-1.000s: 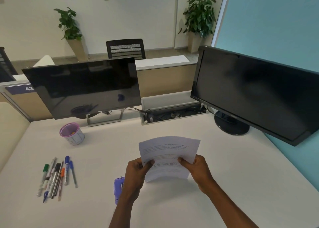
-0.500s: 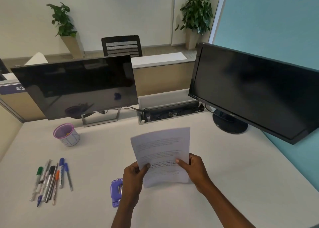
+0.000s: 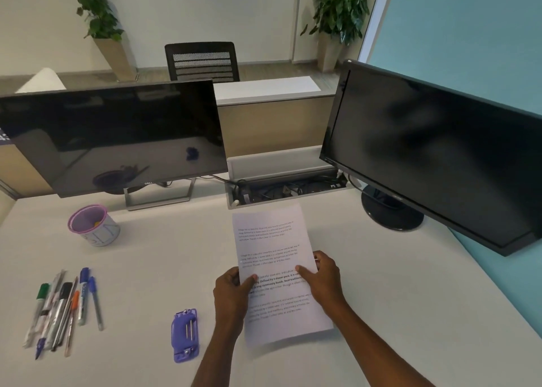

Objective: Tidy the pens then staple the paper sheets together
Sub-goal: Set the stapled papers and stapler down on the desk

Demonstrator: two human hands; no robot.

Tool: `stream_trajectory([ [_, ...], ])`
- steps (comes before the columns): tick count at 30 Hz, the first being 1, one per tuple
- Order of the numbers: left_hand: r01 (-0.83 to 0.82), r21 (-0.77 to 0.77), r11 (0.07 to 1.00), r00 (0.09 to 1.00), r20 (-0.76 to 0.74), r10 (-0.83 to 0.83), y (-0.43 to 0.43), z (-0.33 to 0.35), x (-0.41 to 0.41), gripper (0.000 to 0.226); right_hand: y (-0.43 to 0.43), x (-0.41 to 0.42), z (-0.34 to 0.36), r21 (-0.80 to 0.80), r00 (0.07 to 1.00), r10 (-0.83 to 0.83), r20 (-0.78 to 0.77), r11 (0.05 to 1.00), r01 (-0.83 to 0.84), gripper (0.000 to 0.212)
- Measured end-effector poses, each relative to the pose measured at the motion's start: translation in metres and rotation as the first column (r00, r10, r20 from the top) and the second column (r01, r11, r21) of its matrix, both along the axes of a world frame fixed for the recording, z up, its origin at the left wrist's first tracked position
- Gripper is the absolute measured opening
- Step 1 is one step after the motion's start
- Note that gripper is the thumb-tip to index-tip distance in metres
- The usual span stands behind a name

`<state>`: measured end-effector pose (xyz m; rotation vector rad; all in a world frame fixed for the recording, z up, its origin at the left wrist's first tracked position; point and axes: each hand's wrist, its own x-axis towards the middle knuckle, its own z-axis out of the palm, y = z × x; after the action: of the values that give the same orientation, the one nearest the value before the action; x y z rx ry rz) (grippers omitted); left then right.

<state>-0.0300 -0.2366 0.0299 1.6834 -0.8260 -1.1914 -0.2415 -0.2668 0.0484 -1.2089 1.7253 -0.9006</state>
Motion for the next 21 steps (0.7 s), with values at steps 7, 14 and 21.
stream_trajectory([
  [7,-0.071,0.061,0.996,0.988,0.139,0.062,-0.035,-0.018,-0.006,0.011,-0.039,0.014,-0.022,0.08,0.994,-0.012,-0.107,0.997,0.021,0.028],
  [14,-0.064,0.109,0.992,0.946,0.322,0.026,-0.051,-0.033,-0.011,0.014,-0.055,0.02,-0.042,0.144,0.969,0.015,-0.247,0.989,0.022,0.033],
  [21,-0.08,0.095,0.992,0.913,0.407,0.035,-0.048,-0.041,-0.02,0.024,-0.05,0.024,-0.049,0.113,0.945,0.02,-0.325,0.993,0.018,0.035],
])
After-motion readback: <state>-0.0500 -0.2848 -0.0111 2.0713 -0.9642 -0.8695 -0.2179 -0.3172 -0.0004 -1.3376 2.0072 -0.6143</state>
